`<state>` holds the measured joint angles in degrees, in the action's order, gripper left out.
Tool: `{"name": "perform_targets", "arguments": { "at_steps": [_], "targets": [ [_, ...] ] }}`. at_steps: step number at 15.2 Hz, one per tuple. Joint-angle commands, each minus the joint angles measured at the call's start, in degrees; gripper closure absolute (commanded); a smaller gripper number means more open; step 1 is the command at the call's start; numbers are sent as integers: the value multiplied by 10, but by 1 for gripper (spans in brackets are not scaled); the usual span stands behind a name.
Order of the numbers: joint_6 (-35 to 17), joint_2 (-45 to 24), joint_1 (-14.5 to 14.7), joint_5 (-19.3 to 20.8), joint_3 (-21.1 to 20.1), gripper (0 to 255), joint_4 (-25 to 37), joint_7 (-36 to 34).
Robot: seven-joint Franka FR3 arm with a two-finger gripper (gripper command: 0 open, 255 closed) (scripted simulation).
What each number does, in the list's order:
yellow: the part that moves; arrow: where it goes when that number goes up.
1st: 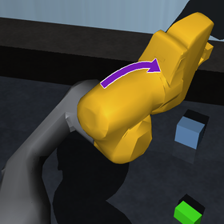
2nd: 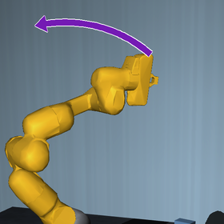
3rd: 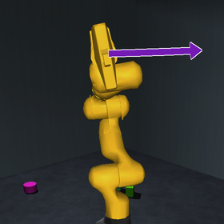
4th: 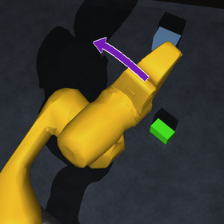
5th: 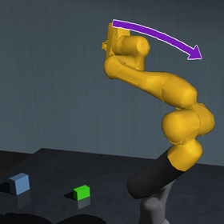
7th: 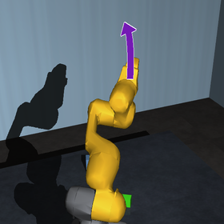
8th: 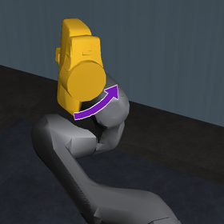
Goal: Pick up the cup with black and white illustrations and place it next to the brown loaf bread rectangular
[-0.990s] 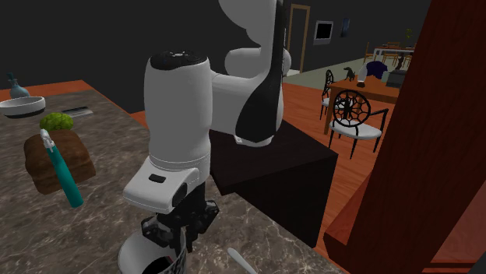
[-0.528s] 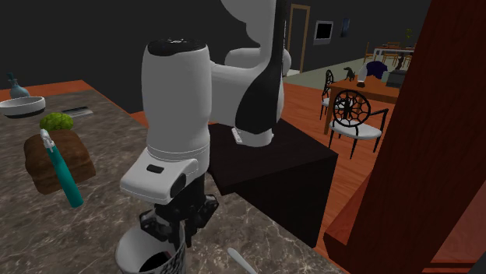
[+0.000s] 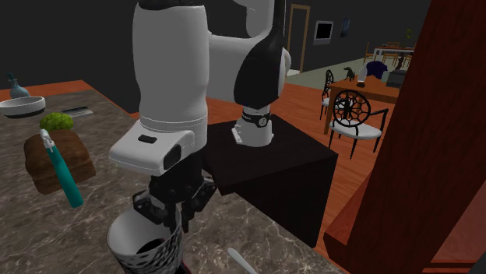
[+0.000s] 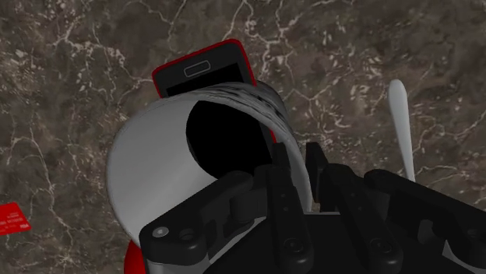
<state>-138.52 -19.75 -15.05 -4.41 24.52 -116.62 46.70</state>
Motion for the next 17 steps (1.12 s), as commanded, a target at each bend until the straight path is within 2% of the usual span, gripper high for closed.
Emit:
{"name": "perform_targets", "arguments": {
  "at_steps": [1,17],
  "targets": [
    [13,12,3,6,3,255,2,-3],
    [120,81,16,44,18,255,46,-21]
  ]
}}
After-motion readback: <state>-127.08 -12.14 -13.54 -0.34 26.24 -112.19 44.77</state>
